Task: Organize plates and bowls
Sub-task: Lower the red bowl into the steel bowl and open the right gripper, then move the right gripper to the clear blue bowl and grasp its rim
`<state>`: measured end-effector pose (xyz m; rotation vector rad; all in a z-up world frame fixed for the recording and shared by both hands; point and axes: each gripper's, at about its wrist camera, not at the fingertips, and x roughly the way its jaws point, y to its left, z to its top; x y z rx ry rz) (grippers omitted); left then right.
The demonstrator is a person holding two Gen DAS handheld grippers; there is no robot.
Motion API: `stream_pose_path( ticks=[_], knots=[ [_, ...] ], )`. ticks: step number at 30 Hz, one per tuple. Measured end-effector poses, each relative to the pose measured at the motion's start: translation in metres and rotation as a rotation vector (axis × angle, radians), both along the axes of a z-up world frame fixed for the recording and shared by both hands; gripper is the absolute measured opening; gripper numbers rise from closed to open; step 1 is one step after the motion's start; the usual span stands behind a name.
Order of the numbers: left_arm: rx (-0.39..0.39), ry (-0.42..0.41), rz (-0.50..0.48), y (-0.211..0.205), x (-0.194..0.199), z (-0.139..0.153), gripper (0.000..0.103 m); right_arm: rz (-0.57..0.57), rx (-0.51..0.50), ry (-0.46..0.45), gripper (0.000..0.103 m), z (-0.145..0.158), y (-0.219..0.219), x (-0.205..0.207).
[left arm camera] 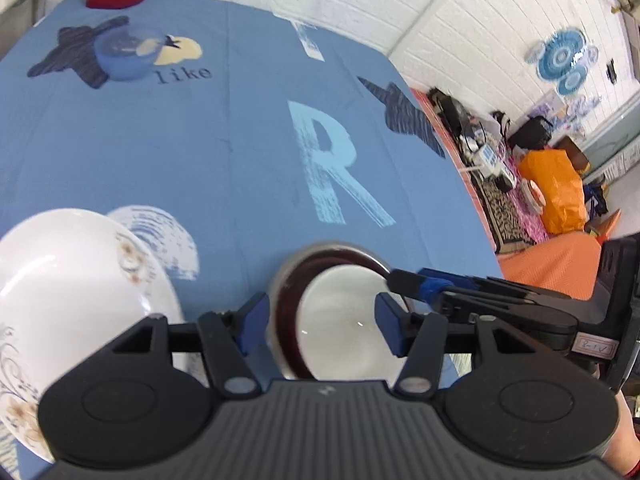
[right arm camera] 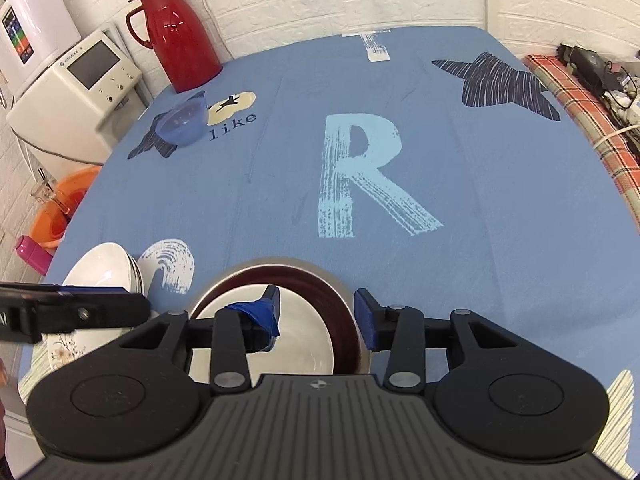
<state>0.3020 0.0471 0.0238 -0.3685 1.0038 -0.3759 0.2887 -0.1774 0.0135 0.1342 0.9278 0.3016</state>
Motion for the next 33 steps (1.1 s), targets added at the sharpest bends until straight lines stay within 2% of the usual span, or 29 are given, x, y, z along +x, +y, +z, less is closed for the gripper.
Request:
stream_pose_path(
  ticks=[5, 8, 12, 16, 21, 23, 25, 29, 33],
  knots=[
    [0.021, 0.012, 0.137, 0.069, 0.016, -0.008, 0.058, 0.013, 0.006, 0.028, 0.026, -0.001, 0.013, 0.025],
    [0.026, 0.034, 0.236, 0.111, 0.036, -0.015, 0.058, 0.035, 0.016, 0.048, 0.026, 0.000, 0.036, 0.057],
    [0.042, 0.050, 0.327, 0.153, 0.081, -0.018, 0.058, 0.078, 0.036, 0.051, 0.026, 0.002, 0.076, 0.110],
    [0.003, 0.032, 0.396, 0.182, 0.129, -0.014, 0.058, 0.091, 0.117, 0.062, 0.027, 0.004, 0.117, 0.168],
    [0.016, 0.006, 0.431, 0.198, 0.191, -0.011, 0.058, 0.119, 0.182, 0.032, 0.027, 0.009, 0.171, 0.230],
    [0.027, 0.013, 0.435, 0.202, 0.212, -0.017, 0.058, 0.143, 0.177, 0.034, 0.028, 0.006, 0.193, 0.250],
    [0.034, 0.028, 0.444, 0.202, 0.227, -0.026, 0.058, 0.171, 0.143, 0.030, 0.028, 0.000, 0.213, 0.267],
    [0.029, 0.059, 0.436, 0.203, 0.250, -0.048, 0.058, 0.211, 0.012, 0.024, 0.029, -0.015, 0.240, 0.287],
    [0.056, 0.075, 0.435, 0.202, 0.264, -0.065, 0.058, 0.210, -0.010, 0.041, 0.030, -0.026, 0.245, 0.301]
  ],
)
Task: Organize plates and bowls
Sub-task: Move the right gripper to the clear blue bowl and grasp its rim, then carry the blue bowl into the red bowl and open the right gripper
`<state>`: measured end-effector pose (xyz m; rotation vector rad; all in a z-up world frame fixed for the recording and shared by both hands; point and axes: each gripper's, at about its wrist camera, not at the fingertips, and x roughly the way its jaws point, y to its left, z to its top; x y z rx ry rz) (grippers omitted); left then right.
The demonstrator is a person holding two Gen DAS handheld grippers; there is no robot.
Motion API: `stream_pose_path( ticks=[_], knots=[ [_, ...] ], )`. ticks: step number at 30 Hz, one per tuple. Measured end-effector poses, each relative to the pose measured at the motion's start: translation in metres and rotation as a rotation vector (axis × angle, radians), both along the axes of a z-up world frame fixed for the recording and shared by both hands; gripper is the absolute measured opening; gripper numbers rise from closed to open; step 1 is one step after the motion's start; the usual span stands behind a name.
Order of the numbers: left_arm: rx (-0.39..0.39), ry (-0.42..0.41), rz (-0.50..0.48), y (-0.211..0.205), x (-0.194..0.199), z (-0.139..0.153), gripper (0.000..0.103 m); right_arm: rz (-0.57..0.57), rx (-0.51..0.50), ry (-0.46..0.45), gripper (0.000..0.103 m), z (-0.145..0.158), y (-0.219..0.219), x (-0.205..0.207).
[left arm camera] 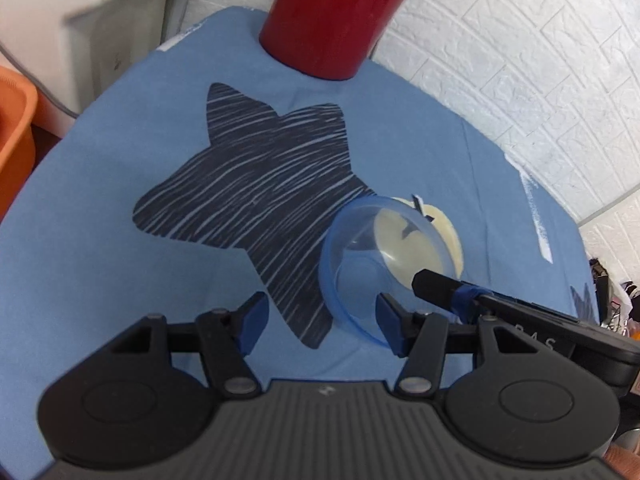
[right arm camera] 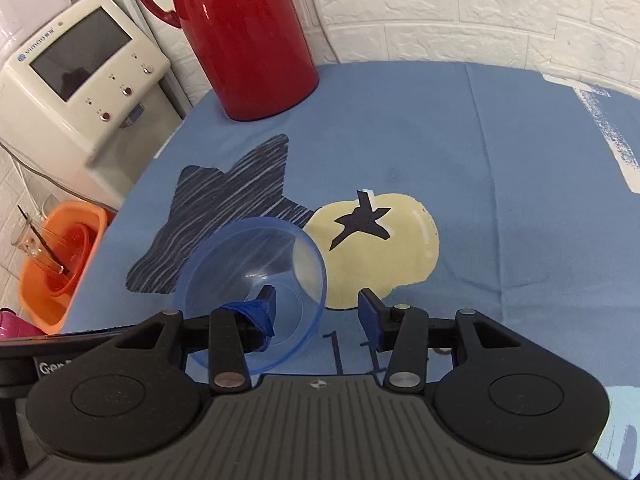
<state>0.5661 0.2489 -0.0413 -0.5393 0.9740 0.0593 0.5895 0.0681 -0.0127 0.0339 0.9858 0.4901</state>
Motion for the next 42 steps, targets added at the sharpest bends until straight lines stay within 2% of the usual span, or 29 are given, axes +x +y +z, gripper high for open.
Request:
stream_pose_path(
  ticks=[4, 7, 8, 9, 11, 14, 17, 21, 25, 30, 33, 38, 42],
  knots=[
    [0.003, -0.012, 0.011, 0.003, 0.005, -0.007, 0.058, -0.005, -0.031, 0.002, 0.031, -0.005, 0.006, 0.007],
    [0.005, -0.022, 0.009, 0.005, 0.006, -0.007, 0.057, -0.001, 0.044, 0.003, 0.027, -0.008, 0.002, 0.007],
    [0.007, -0.027, 0.011, 0.006, 0.006, -0.008, 0.043, -0.003, 0.078, -0.005, 0.024, -0.008, 0.000, 0.005],
    [0.003, -0.028, 0.007, 0.006, 0.006, -0.009, 0.035, -0.007, 0.097, -0.008, 0.022, -0.007, -0.002, 0.003],
    [-0.016, -0.021, -0.002, 0.007, 0.004, -0.011, 0.001, 0.002, 0.116, -0.013, 0.021, -0.004, -0.003, -0.003],
    [-0.077, -0.024, -0.017, 0.006, -0.004, -0.010, 0.002, 0.021, 0.124, -0.003, 0.021, 0.000, -0.002, -0.017],
    [-0.045, -0.035, -0.042, -0.009, -0.015, 0.002, 0.001, 0.023, 0.071, -0.039, 0.022, 0.008, 0.000, -0.033],
    [-0.086, -0.054, -0.063, -0.015, -0.037, 0.019, 0.001, -0.007, 0.089, -0.026, 0.022, 0.019, -0.015, -0.051],
    [-0.092, -0.067, -0.104, -0.032, -0.065, 0.040, 0.001, -0.012, 0.059, -0.030, 0.023, 0.034, -0.032, -0.081],
    [-0.083, -0.076, -0.200, -0.078, -0.120, 0.065, 0.002, -0.019, 0.001, -0.050, 0.026, 0.058, -0.077, -0.146],
    [-0.093, -0.067, -0.264, -0.112, -0.156, 0.070, 0.002, -0.040, -0.045, -0.048, 0.027, 0.064, -0.113, -0.193],
    [-0.096, -0.035, -0.389, -0.177, -0.216, 0.064, 0.002, -0.106, -0.090, -0.017, 0.028, 0.055, -0.171, -0.263],
    [-0.075, 0.007, -0.464, -0.217, -0.248, 0.051, 0.001, -0.155, -0.081, 0.022, 0.028, 0.036, -0.200, -0.296]
  ],
)
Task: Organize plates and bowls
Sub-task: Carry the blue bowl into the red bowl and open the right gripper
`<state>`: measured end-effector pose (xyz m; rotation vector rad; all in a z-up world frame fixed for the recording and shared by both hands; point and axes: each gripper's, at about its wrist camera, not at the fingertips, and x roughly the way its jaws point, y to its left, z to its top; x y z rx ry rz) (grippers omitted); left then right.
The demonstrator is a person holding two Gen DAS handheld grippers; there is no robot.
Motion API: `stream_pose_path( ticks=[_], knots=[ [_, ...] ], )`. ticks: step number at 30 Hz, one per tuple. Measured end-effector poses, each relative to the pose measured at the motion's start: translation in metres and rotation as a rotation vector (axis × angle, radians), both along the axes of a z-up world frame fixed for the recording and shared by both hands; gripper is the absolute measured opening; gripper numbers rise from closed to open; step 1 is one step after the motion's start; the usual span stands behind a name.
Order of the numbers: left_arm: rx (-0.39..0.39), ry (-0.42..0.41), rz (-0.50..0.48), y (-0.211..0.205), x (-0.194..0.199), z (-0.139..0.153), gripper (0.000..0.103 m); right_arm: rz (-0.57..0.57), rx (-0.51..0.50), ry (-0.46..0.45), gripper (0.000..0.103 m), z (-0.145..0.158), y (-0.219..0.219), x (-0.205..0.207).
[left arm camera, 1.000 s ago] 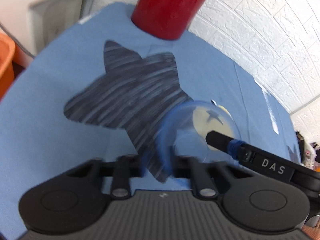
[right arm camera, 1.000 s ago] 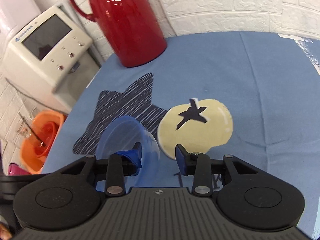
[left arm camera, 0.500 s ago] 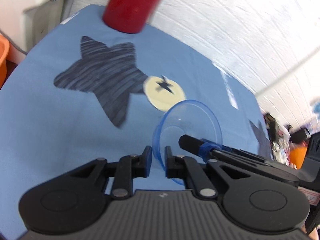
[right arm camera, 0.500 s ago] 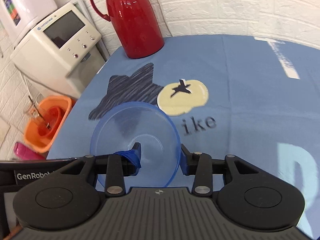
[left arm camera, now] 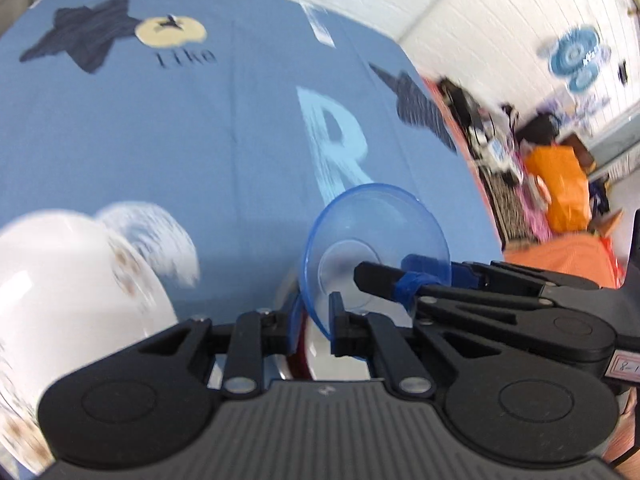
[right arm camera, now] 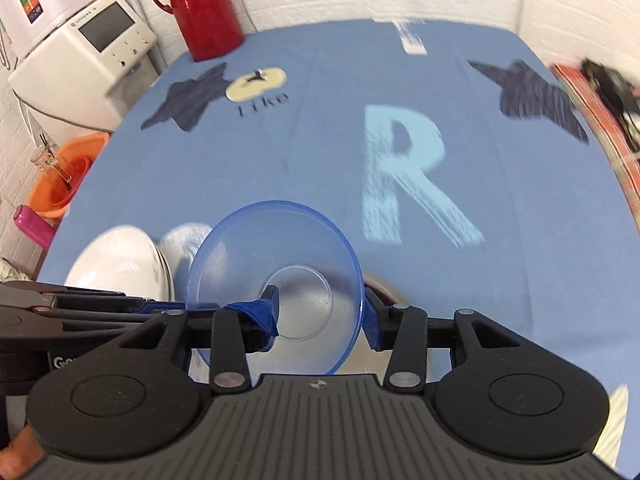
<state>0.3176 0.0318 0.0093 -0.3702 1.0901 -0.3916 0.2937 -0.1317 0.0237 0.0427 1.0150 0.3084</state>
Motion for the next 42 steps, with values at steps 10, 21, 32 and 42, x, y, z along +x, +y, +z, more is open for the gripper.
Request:
stream_pose_path(
  ticks=[10, 21, 32, 42],
  knots=[
    [0.082, 0.008, -0.032, -0.028, -0.020, -0.015, 0.006, -0.008, 0.086, 0.025, 0.026, -0.023, -0.023, -0.021],
    [0.088, -0.026, -0.024, -0.015, -0.020, -0.001, 0.062, -0.025, 0.079, -0.007, 0.027, -0.013, -0.036, -0.025],
    [0.097, -0.064, 0.004, 0.017, -0.022, 0.003, 0.062, -0.125, 0.122, -0.043, 0.028, -0.007, -0.084, -0.039],
    [0.164, -0.067, -0.068, 0.022, -0.009, -0.007, 0.063, -0.186, 0.200, 0.032, 0.029, -0.031, -0.113, -0.058]
  ],
)
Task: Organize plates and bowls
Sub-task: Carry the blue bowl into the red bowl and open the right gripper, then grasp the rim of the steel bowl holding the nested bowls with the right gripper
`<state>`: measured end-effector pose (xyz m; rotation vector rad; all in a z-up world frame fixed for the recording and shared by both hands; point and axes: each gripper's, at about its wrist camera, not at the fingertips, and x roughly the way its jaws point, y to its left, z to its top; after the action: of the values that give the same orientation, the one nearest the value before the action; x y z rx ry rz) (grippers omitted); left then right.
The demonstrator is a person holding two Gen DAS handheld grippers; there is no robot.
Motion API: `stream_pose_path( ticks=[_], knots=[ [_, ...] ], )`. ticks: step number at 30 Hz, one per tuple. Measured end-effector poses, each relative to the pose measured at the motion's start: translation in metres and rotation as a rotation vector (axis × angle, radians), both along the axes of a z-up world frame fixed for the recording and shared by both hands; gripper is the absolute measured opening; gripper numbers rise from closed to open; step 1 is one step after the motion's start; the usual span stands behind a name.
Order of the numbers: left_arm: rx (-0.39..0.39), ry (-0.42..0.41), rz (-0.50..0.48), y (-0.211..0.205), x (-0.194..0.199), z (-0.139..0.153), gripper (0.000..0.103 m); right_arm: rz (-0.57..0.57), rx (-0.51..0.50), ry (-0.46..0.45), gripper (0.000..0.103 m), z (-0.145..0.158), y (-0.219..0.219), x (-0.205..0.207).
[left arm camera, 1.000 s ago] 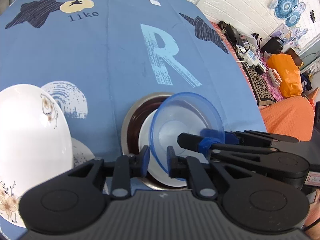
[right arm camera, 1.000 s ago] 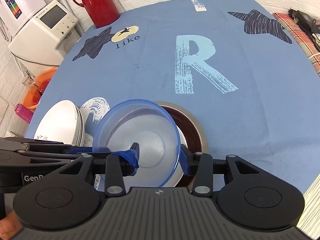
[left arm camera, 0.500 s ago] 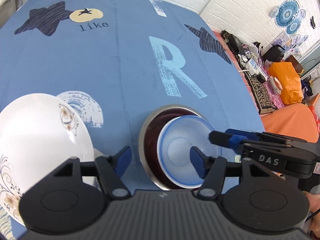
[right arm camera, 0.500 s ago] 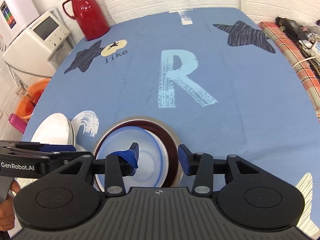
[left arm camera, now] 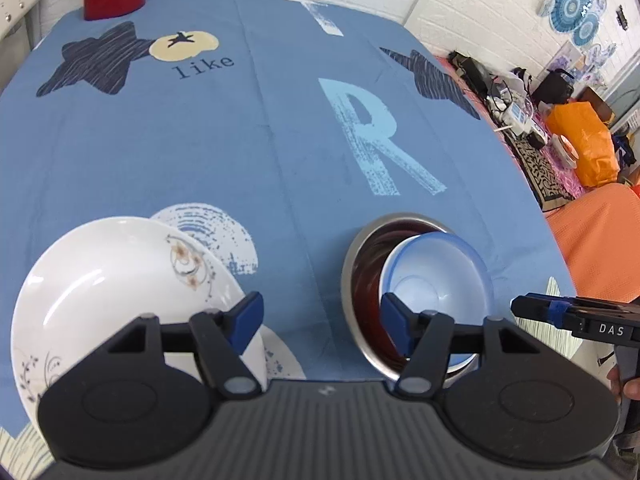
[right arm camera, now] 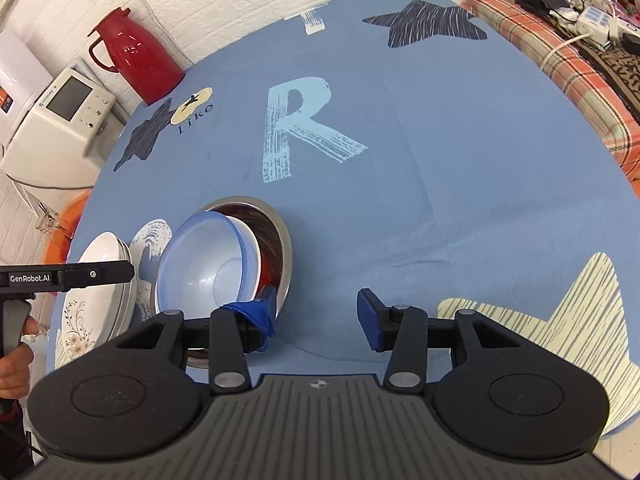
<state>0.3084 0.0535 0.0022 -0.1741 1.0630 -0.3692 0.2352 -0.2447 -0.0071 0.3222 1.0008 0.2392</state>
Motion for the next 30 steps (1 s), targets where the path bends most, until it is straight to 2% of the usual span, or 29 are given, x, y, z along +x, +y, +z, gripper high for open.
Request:
stream_pose_path(
  ticks=[4, 12, 18, 27, 30],
  knots=[
    [0.025, 0.003, -0.028, -0.007, 0.005, -0.002, 0.063, 0.020, -0.001, 0.016, 0.029, -0.003, 0.004, 0.006],
    [0.138, 0.007, -0.124, -0.024, 0.027, -0.019, 0.064, 0.036, -0.019, 0.050, 0.030, -0.012, 0.007, 0.012],
    [0.117, 0.022, -0.144, -0.025, 0.036, -0.032, 0.065, 0.019, -0.010, 0.072, 0.031, -0.012, 0.005, 0.016],
    [0.159, -0.012, -0.171, -0.030, 0.036, -0.035, 0.067, 0.035, -0.084, 0.126, 0.033, -0.024, 0.030, 0.036],
    [0.159, -0.015, -0.179, -0.028, 0.038, -0.036, 0.067, 0.011, -0.058, 0.134, 0.035, -0.030, 0.026, 0.039]
  ],
)
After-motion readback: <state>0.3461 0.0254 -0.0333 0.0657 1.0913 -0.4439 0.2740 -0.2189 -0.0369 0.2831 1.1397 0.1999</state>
